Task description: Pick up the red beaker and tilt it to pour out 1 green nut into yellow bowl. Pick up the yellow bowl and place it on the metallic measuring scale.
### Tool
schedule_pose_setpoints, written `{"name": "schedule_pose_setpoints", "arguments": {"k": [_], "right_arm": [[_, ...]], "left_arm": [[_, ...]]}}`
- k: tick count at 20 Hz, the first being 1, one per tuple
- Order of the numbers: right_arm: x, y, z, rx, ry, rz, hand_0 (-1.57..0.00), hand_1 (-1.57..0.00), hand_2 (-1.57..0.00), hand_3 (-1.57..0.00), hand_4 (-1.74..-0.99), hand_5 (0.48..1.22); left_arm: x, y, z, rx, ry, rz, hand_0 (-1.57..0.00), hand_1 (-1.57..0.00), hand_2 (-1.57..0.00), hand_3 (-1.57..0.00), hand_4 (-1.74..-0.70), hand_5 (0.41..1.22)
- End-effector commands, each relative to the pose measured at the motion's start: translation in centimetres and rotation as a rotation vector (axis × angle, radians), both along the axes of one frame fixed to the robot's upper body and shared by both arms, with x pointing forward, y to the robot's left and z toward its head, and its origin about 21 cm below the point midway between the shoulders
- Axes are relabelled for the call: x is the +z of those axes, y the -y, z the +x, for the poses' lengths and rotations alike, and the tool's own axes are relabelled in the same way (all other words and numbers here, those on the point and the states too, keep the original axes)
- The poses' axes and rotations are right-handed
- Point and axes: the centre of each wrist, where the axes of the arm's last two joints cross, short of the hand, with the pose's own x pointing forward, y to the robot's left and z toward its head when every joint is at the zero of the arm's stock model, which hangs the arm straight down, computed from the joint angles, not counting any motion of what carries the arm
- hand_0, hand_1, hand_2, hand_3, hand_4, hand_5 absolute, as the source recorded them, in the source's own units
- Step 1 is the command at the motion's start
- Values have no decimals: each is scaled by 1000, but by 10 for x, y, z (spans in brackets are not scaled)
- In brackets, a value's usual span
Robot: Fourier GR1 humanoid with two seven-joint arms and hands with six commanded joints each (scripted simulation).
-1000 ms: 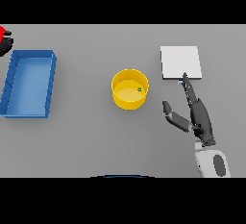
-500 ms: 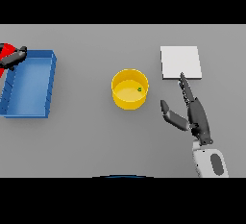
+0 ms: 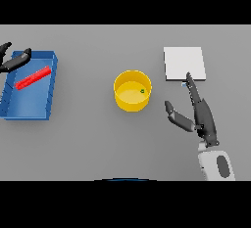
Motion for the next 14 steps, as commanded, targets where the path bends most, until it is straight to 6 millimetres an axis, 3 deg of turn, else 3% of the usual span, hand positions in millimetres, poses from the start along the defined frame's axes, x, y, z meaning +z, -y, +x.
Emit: {"name": "schedule_pose_setpoints", "arguments": {"k": [1,5,10,14], "right_arm": [[1,-4,1,-4,-15,0,1,1,1,1,-1144,644],[9,-5,8,107,-2,-154,1,1,1,1,-1080,662],[34,-12,37,273,44,-564,1,1,1,1,-1132,631],[48,-26,59,432,112,-838,1,1,1,1,-1152,632]], "left_arm": [[2,-2,1,-2,14,-3,-80,-73,-69,-72,-776,631],[2,2,1,-29,95,-75,-32,-29,-28,-29,-786,652],[-2,15,-1,-44,98,-100,-10,-9,-8,-9,-802,678],[0,11,0,-35,87,-111,-3,-3,-3,-3,-811,688]]}}
